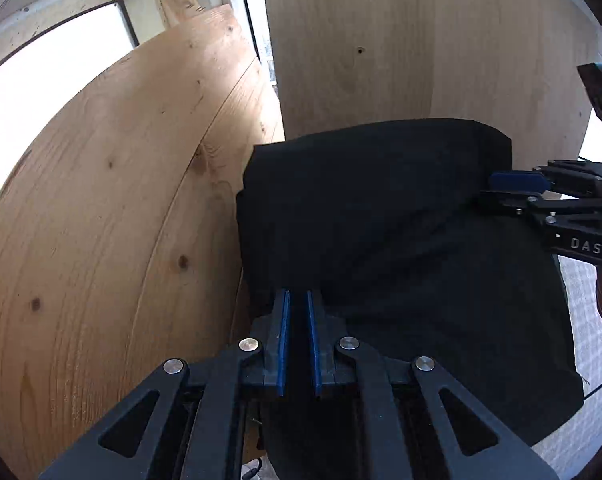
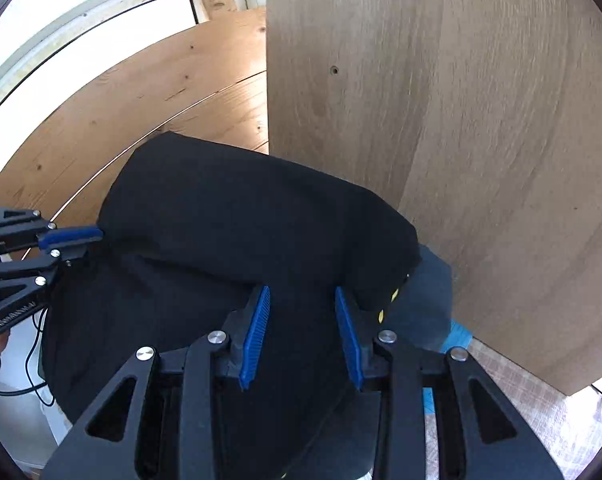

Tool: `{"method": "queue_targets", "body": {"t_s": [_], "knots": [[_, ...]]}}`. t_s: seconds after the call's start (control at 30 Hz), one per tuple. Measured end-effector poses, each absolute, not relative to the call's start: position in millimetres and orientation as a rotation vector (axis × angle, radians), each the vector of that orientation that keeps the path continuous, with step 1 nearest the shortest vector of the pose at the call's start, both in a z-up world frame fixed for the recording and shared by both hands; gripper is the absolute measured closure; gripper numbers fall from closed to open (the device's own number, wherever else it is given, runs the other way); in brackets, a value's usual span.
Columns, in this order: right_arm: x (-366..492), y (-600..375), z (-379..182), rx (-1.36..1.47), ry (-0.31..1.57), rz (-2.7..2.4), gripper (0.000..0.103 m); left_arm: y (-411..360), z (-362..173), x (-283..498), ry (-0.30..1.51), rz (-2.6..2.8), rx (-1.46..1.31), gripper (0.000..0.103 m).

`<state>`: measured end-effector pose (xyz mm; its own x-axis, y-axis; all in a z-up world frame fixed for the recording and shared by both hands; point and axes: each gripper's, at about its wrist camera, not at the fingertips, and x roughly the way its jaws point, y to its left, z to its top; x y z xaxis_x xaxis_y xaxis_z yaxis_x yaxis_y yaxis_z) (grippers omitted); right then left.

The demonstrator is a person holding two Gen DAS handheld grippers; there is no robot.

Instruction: Fold clothes

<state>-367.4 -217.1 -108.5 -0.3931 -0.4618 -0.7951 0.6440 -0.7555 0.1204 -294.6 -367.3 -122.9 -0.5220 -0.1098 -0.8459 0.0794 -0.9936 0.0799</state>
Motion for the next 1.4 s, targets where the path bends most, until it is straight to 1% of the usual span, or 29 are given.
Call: {"method": "queue_targets", "body": {"t_s": [0.1,0.17,0.2,0.23,0.27,0.3,0.33,0.4,0.5,0.6,0.7,0.73,0.87,0.93,1.07,1.13,1.27,1.4], "knots": [[-360,-198,-83,1.120,0.197,-2.187,0.069,-373,-97,-278,0.032,-2.693,1.383,0.093],[-345,-178,-63,1.082,0.162,-2.214,0.069,-371,-80,-259,0.029,-2.721,1.324,0.084],[-335,-166,-56,1.072,0.151,-2.234,0.069,-367,-74,-247,0.037,-2.728,1.304,0.075],[-325,-152,-52,1.073,0.139,-2.252,0.064,-363,-69,-235,0.046,-2.734,1.284,0.066],[-314,-137,-50,1.077,0.124,-2.269,0.060,-359,-67,-222,0.058,-2.736,1.284,0.062],[-301,-121,-52,1.091,0.099,-2.289,0.053,-354,-67,-213,0.070,-2.727,1.295,0.058],[-288,-105,-54,1.105,0.076,-2.309,0.050,-347,-69,-206,0.074,-2.716,1.311,0.058],[-259,-79,-64,1.155,0.075,-2.363,0.050,-332,-77,-177,0.116,-2.717,1.317,0.057],[-218,-47,-84,1.244,0.103,-2.453,0.050,-310,-95,-135,0.187,-2.724,1.325,0.051],[-184,-24,-99,1.333,0.096,-2.496,0.050,-292,-91,-101,0.219,-2.704,1.315,0.045],[-152,2,-99,1.373,0.047,-2.542,0.050,-272,-102,-85,0.223,-2.697,1.385,0.044],[-142,6,-99,1.378,0.042,-2.558,0.050,-266,-103,-79,0.193,-2.689,1.399,0.044],[-105,23,-81,1.351,0.064,-2.627,0.049,-254,-91,-37,0.123,-2.627,1.399,0.044],[-91,29,-69,1.320,0.072,-2.646,0.046,-249,-83,-26,0.137,-2.614,1.358,0.044],[-70,42,-53,1.252,0.076,-2.641,0.046,-231,-70,-1,0.142,-2.580,1.278,0.041],[-57,52,-45,1.215,0.094,-2.639,0.045,-217,-64,13,0.144,-2.561,1.251,0.037],[-35,75,-38,1.170,0.143,-2.625,0.045,-189,-53,41,0.169,-2.538,1.216,0.036],[-16,107,-37,1.159,0.114,-2.596,0.045,-158,-41,66,0.231,-2.568,1.206,0.035]]}}
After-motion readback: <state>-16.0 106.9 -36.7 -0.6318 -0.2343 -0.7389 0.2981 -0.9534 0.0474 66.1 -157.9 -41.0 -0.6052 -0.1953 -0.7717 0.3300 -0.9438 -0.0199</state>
